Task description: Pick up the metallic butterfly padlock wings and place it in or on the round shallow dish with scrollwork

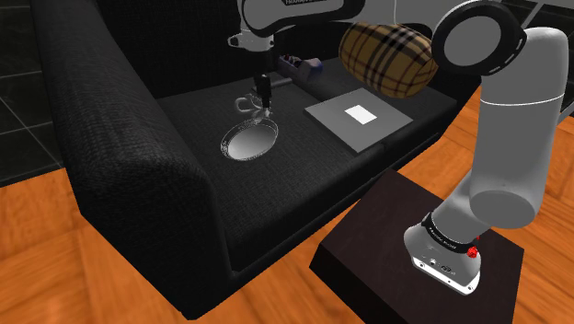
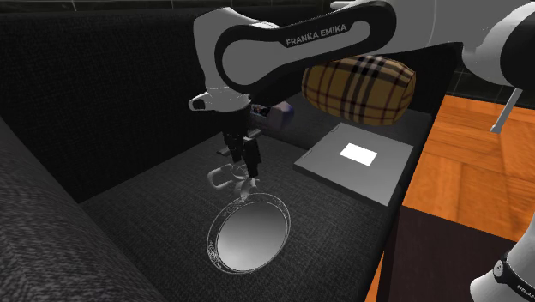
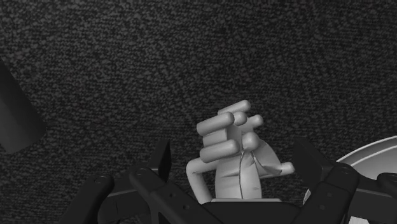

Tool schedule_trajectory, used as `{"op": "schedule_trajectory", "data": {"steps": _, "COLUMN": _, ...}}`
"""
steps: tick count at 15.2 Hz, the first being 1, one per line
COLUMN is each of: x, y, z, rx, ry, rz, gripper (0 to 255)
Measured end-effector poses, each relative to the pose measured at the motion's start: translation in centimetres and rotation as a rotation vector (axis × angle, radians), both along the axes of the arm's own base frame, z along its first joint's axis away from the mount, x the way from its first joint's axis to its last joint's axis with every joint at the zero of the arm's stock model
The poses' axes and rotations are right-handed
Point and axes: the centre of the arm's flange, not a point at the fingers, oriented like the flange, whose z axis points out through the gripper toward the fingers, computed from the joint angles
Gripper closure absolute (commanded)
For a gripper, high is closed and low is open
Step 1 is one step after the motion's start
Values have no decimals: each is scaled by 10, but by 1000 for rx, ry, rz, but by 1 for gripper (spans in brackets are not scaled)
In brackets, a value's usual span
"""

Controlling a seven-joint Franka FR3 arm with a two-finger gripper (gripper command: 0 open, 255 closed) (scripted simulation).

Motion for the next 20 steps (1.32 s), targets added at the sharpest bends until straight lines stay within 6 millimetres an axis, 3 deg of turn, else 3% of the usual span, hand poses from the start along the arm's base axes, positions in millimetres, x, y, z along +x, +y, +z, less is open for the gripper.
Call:
{"op": "schedule_trajectory", "data": {"steps": 7, "x": -2, "y": 0, "z": -7, "rx": 0, "ry": 0, "rz": 1, "gripper": 0}}
{"op": "schedule_trajectory", "data": {"steps": 8, "x": -2, "y": 0, "z": -7, "rx": 0, "ry": 0, "rz": 1, "gripper": 255}}
{"op": "schedule_trajectory", "data": {"steps": 20, "x": -2, "y": 1, "z": 0, "rx": 0, "ry": 0, "rz": 1, "gripper": 255}}
